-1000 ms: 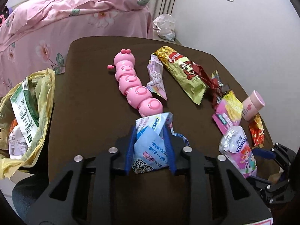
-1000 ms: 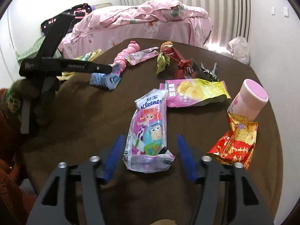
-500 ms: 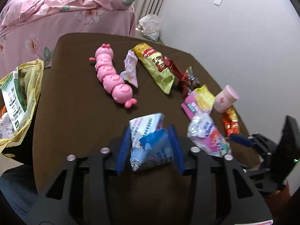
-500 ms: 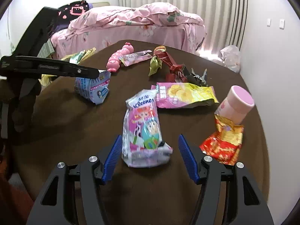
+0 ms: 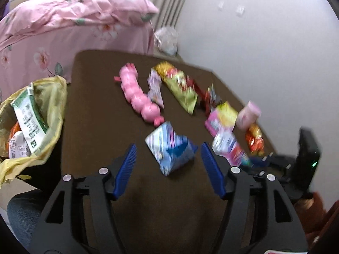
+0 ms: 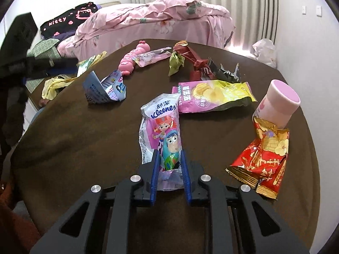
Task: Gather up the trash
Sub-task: 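Grasp the blue-white paper wrapper with the left tool while the right tool grasps the Kleenex pack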
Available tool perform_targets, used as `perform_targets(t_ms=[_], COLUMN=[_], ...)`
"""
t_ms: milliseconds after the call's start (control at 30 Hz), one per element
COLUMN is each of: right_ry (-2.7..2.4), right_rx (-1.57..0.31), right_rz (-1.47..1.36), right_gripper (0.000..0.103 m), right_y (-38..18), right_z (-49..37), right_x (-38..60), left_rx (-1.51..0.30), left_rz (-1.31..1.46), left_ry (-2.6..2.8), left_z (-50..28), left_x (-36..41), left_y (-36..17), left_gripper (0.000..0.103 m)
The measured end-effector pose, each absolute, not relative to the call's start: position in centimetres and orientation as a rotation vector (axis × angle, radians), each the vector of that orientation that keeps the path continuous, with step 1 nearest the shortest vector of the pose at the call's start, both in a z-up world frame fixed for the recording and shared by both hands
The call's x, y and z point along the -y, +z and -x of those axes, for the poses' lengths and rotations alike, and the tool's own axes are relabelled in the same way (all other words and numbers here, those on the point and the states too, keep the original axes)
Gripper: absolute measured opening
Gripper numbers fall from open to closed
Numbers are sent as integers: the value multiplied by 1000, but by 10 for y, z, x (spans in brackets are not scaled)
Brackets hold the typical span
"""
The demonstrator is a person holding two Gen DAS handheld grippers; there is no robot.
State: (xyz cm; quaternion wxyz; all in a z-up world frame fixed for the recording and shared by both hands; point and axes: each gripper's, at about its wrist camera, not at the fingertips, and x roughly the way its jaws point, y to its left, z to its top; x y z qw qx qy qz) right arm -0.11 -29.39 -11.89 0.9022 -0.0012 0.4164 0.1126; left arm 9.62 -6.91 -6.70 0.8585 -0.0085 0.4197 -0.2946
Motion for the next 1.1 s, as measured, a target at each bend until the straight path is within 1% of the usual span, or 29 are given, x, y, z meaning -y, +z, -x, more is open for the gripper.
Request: perform_targets(t_ms=[100,133,167,200,267,300,333,467,767,1100], right_ry=[232,231,231,230,230,230,229,225,225,209], right_rx=[-860,-860,-860,-859,-858,-858,-857,-851,-838,-783], right_rz=[4,6,8,10,9,7,6,-1,-20,-7], right_gripper=[20,20,20,20,20,20,19,15,12,10], right_y=[-119,-119,-119,-119,-119,-119,-119,-118,-113,-89], right_z=[1,1,2,2,2,2,2,3,8,16], right_x=[294,294,294,294,295,295,295,296,297,299], left_rx=[-922,-934,-950,-964,-982,-983,-972,-931,-864,-818], left_rz=[-44,-48,-50,-46,-9,-1,-9,-50,-93,-84], left_ry=[-570,-561,-554,-547,-546,-548,-551,-537,-531,-559], left_z=[-104,-107,-111,-115,-120,-121,-118,-109,-87,-73], left_x=[85,87,89,91,92,93,95,101,106,102], left_y=[-82,-86,-90,-93,-97,-98,-97,-89,-64,-44], left_gripper=[59,56,51,47,30,28,20,14,8,8])
